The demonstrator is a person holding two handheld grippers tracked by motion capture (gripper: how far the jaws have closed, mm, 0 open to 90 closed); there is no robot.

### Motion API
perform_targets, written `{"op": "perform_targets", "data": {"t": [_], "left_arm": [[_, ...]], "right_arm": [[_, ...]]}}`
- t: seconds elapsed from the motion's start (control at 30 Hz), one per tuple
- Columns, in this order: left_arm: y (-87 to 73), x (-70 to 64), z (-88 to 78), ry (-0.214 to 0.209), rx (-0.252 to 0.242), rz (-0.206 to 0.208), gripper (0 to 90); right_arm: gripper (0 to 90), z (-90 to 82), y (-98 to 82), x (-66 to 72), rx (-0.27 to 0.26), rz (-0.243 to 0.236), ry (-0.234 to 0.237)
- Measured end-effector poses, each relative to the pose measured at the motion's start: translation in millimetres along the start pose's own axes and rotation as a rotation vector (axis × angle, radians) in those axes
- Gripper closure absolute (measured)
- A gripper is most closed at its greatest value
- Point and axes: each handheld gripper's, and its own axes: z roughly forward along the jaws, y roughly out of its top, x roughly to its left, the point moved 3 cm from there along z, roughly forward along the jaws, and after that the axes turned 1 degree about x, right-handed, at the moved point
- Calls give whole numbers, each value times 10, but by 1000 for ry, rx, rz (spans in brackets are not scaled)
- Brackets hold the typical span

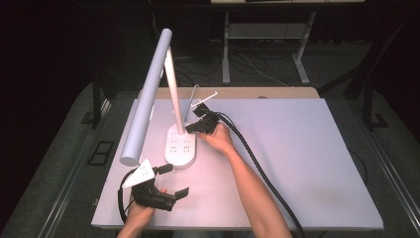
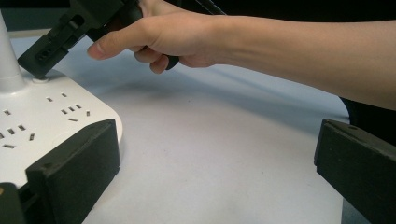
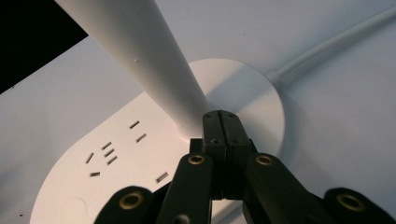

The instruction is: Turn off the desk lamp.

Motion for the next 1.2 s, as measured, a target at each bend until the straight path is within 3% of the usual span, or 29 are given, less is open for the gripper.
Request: {"op": "perform_targets", "data": {"t": [0.3, 0.53, 0.63, 0.8, 1.2], "left_arm": [[-2, -4, 7, 0, 7, 5, 0], [-5, 0, 9, -3, 9, 4, 0], [-5, 9, 19, -1, 9, 2, 0], [-5, 3, 20, 0, 12, 6, 0], [-9, -5, 30, 1, 15, 5, 0]], "right_arm": [[900, 11, -5, 39, 10, -31, -38], [900, -28, -31, 30, -10, -3, -14], [900, -46, -48, 23, -10, -22, -23], [900, -196, -72, 9, -54, -11, -3], [900, -556, -116, 45, -84, -27, 9]]}}
